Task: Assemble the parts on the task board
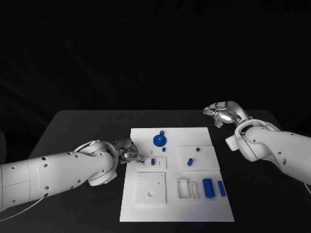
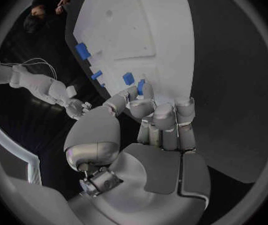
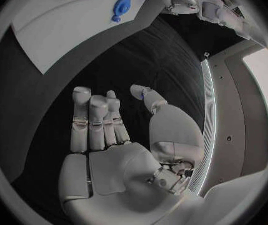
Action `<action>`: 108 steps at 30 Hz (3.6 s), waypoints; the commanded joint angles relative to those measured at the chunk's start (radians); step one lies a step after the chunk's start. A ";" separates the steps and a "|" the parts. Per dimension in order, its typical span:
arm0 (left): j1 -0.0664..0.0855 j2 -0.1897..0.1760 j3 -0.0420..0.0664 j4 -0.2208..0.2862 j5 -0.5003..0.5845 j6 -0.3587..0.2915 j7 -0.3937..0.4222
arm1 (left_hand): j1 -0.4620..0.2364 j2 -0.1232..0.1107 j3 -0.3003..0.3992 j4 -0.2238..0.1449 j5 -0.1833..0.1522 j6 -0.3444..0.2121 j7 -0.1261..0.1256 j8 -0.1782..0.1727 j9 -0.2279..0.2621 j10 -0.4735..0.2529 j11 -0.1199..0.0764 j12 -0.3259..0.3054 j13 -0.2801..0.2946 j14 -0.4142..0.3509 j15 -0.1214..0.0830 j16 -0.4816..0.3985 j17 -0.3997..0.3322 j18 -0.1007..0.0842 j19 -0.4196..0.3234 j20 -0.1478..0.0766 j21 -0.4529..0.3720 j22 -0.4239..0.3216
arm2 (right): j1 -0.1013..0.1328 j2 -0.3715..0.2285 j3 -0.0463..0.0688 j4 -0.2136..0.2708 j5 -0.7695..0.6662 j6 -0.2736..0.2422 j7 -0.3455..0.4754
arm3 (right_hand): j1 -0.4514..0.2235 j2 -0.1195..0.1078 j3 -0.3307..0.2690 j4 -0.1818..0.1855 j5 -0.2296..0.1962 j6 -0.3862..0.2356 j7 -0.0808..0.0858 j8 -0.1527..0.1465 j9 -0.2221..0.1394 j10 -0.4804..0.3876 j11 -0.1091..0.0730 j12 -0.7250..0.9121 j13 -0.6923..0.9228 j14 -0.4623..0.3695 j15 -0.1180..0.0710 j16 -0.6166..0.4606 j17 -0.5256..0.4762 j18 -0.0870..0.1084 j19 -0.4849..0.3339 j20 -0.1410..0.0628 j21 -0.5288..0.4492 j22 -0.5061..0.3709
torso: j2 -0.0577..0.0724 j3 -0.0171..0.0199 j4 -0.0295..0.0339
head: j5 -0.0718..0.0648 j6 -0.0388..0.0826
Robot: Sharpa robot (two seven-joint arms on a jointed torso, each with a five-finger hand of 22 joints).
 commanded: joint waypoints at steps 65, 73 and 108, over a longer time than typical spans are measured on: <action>-0.036 0.017 -0.010 -0.016 -0.037 -0.051 0.049 | 0.026 0.036 0.018 -0.012 0.003 0.160 -0.084 0.007 -0.001 -0.025 -0.030 0.006 -0.004 0.021 -0.027 0.006 -0.002 0.009 0.012 -0.141 0.008 0.000 | 0.000 -0.004 0.000 0.002 -0.004 0.007 0.007 | -0.006 0.001 0.001 -0.004 0.004 0.002 0.008 0.004 -0.002 0.000 -0.006 0.006 -0.004 0.005 -0.002 0.007 -0.002 0.058 0.002 -0.009 -0.005 0.016 | 0.000 0.0004 -0.0010 | 0.003 -0.012; -0.037 0.015 -0.010 -0.013 -0.036 -0.047 0.047 | 0.026 0.036 0.018 -0.013 0.003 0.160 -0.084 0.007 -0.001 -0.025 -0.030 0.007 -0.004 0.021 -0.027 0.006 -0.003 0.009 0.012 -0.141 0.008 0.000 | 0.000 -0.004 0.000 0.002 -0.004 0.007 0.007 | -0.007 0.001 0.001 -0.004 0.004 0.002 0.008 0.004 -0.002 0.000 -0.006 0.007 -0.004 0.005 -0.002 0.007 -0.002 0.058 0.002 -0.009 -0.005 0.016 | 0.000 0.0007 -0.0015 | 0.004 -0.012; -0.038 0.009 -0.009 -0.013 -0.031 -0.029 0.042 | 0.027 0.036 0.019 -0.016 0.005 0.160 -0.084 0.008 -0.002 -0.025 -0.030 0.007 -0.005 0.021 -0.028 0.006 -0.003 0.009 0.012 -0.141 0.008 -0.001 | 0.000 -0.003 0.000 -0.001 -0.004 0.007 0.007 | -0.007 0.001 0.001 -0.004 0.004 0.002 0.008 0.004 -0.002 0.000 -0.006 0.008 -0.005 0.005 -0.002 0.007 -0.002 0.058 0.002 -0.009 -0.005 0.016 | 0.000 0.0005 -0.0010 | 0.008 -0.013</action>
